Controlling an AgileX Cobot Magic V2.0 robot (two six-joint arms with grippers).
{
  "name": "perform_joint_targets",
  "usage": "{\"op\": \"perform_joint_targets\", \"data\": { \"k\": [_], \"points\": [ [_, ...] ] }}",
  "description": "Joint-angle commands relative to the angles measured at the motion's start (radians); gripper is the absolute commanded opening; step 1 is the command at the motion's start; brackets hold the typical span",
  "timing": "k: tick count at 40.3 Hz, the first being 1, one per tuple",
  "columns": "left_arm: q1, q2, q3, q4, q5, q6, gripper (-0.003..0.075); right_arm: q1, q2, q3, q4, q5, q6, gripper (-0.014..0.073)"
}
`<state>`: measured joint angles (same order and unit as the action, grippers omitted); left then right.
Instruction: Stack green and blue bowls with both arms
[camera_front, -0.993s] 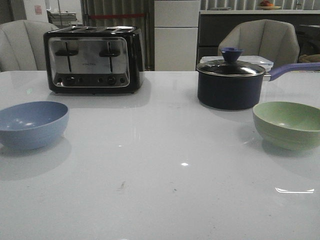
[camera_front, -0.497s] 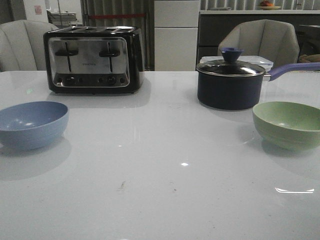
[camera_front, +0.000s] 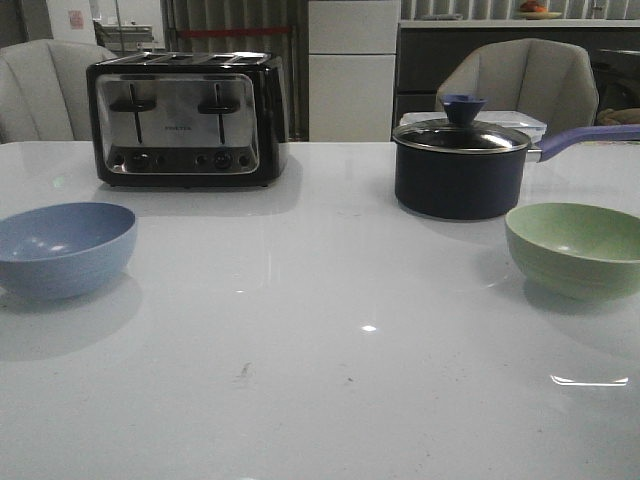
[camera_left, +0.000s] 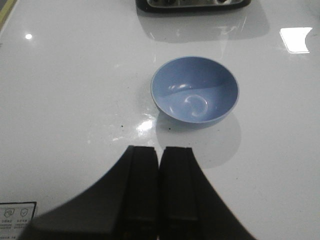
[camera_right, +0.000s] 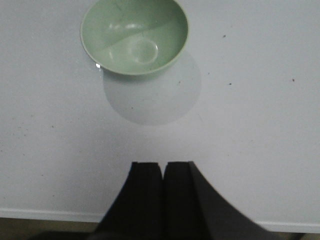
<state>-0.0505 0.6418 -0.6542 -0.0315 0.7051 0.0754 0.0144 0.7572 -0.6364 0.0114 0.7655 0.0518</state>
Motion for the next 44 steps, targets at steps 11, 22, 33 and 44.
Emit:
{"op": "perform_joint_targets", "data": {
  "k": [11,22,33,44],
  "points": [
    [-0.007,0.057,-0.035,-0.007,-0.082,-0.001,0.0551,-0.006,0.220,-0.101,-0.011,-0.070,-0.001,0.0540],
    [-0.007,0.057,-0.035,-0.007,-0.082,-0.001,0.0549,-0.167,0.629,-0.422,0.161,0.016,-0.128,0.0540],
    [-0.007,0.057,-0.035,-0.007,-0.082,-0.001,0.0548,-0.181,0.998,-0.634,0.222,-0.035,-0.167,0.0540],
    [-0.007,0.057,-0.035,-0.007,-0.082,-0.001,0.0548,-0.180,1.123,-0.716,0.223,-0.048,-0.167,0.0465]
  ]
}}
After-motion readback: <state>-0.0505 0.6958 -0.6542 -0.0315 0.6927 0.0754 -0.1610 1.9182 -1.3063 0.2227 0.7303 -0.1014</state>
